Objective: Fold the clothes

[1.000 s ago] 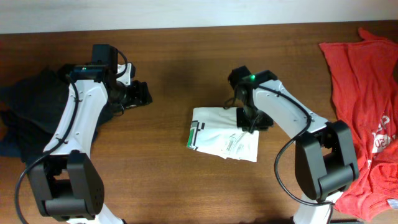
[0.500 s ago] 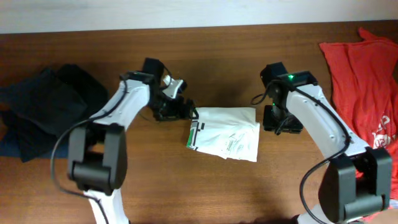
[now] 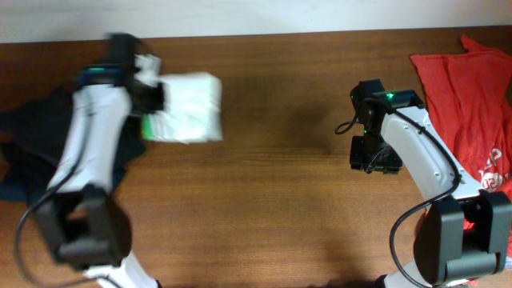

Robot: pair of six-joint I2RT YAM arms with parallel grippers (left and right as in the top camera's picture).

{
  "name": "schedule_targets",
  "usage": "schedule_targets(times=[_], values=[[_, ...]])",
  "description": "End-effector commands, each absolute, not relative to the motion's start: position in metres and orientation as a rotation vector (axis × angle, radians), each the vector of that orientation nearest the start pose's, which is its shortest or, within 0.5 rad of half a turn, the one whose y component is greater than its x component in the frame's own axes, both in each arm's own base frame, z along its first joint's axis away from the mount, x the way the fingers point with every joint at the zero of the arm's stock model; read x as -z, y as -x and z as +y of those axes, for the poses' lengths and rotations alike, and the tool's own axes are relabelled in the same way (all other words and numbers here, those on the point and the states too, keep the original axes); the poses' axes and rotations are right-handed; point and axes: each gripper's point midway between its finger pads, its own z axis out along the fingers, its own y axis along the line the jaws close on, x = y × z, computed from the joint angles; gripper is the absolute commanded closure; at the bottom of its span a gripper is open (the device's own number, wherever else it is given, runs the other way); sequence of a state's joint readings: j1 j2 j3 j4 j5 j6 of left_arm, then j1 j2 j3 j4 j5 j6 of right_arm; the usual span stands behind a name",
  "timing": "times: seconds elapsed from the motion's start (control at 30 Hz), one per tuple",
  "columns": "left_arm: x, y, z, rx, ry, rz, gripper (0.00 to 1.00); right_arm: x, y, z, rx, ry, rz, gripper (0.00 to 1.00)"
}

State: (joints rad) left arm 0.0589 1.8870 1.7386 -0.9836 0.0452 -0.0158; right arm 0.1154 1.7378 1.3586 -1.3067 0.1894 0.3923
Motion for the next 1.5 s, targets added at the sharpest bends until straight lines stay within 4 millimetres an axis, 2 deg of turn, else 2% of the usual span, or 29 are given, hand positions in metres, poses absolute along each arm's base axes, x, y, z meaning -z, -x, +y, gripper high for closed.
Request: schedule_targets(times=[0.0,0.07,0.2,0.23,0.27,0.33,0.4,0.43,0.47,0.5,0.53,0.57,0.6,0.63,0.67,0.7,0.8,0.87,0.9,0.97,1.03,1.13,1.17,1.23,1.27,1.3,1.33,1.4,1.47], values=[[-0.229,-0.445,0.146,-0.329,0.415,2.484,1.00,-0.107,-0.290,-0.001,0.328,-0.440,3.128,0.48],[-0.220,-0.421,0.212,-0.384,0.607,2.475,0.99,-0.108,-0.288,-0.001,0.331,-0.439,3.135,0.48],[-0.187,-0.373,0.273,-0.281,0.909,2.512,0.94,-0.108,-0.287,-0.002,0.334,-0.434,3.141,0.48],[-0.185,-0.368,0.280,-0.281,0.948,2.504,0.66,-0.108,-0.286,-0.002,0.335,-0.434,3.143,0.48],[-0.184,-0.363,0.283,-0.257,0.971,2.501,0.01,-0.108,-0.286,-0.002,0.335,-0.433,3.143,0.48],[-0.184,-0.363,0.284,-0.178,1.024,2.467,0.01,-0.108,-0.286,-0.002,0.333,-0.403,3.149,0.47],[-0.184,-0.364,0.283,-0.166,1.020,2.467,0.01,-0.108,-0.286,-0.001,0.332,-0.400,3.150,0.36],[-0.184,-0.373,0.271,-0.068,0.986,2.464,0.01,-0.107,-0.287,0.000,0.319,-0.401,3.149,0.29],[-0.186,-0.388,0.250,0.069,0.922,2.459,0.01,-0.106,-0.291,0.007,0.248,-0.404,3.146,0.19],[-0.189,-0.407,0.217,0.182,0.805,2.475,0.01,-0.103,-0.303,0.035,-0.004,-0.250,3.145,0.15],[-0.190,-0.421,0.189,0.212,0.704,2.506,0.01,-0.106,-0.315,0.064,-0.268,-0.094,3.104,0.12],[-0.188,-0.436,0.150,0.237,0.560,2.549,0.01,-0.111,-0.325,0.086,-0.457,0.021,3.040,0.09],[-0.185,-0.444,0.119,0.257,0.447,2.586,0.01,-0.115,-0.331,0.094,-0.525,0.043,3.004,0.05],[-0.174,-0.447,0.065,0.299,0.262,2.675,0.01,-0.115,-0.333,0.094,-0.530,0.045,2.994,0.01],[-0.165,-0.441,0.040,0.312,0.201,2.738,0.01,-0.115,-0.331,0.094,-0.529,0.042,3.004,0.01],[-0.146,-0.416,0.000,0.317,0.103,2.899,0.01,-0.113,-0.317,0.092,-0.528,0.028,3.062,0.01],[-0.132,-0.368,-0.039,0.328,-0.007,3.130,0.01,-0.112,-0.279,0.082,-0.474,-0.013,3.232,0.01],[-0.134,-0.328,-0.050,0.312,-0.053,3.292,0.01,-0.118,-0.244,0.079,-0.469,-0.049,3.381,0.01],[-0.134,-0.318,-0.050,0.308,-0.056,3.333,0.01,-0.121,-0.238,0.078,-0.468,-0.049,3.397,0.01],[-0.133,-0.300,-0.051,0.309,-0.058,3.373,0.01,-0.131,-0.236,0.078,-0.471,-0.037,3.322,0.01],[-0.131,-0.280,-0.050,0.307,-0.066,3.330,0.01,-0.153,-0.234,0.078,-0.475,-0.002,3.132,0.01],[-0.135,-0.255,-0.041,0.229,-0.035,3.042,0.01,-0.187,-0.228,0.059,-0.352,-0.070,2.764,0.01],[-0.144,-0.253,-0.029,0.140,0.030,2.858,0.01,-0.201,-0.225,0.053,-0.326,-0.053,2.595,0.01],[-0.172,-0.244,-0.026,0.164,0.076,2.489,0.01,-0.224,-0.210,0.039,-0.263,-0.055,2.283,0.01],[-0.182,-0.242,-0.026,0.174,0.068,2.382,0.01,-0.233,-0.207,0.038,-0.271,-0.046,2.164,0.01],[-0.203,-0.238,-0.026,0.184,0.057,2.216,0.01,-0.244,-0.196,0.036,-0.281,-0.037,2.042,0.01],[-0.216,-0.224,-0.025,0.189,0.051,2.137,0.01,-0.246,-0.184,0.035,-0.284,-0.034,2.002,0.01],[-0.228,-0.206,-0.024,0.192,0.047,2.072,0.01,-0.240,-0.169,0.033,-0.283,-0.034,2.011,0.01],[-0.228,-0.200,-0.023,0.193,0.046,2.065,0.01,-0.233,-0.166,0.033,-0.281,-0.037,2.045,0.01]])
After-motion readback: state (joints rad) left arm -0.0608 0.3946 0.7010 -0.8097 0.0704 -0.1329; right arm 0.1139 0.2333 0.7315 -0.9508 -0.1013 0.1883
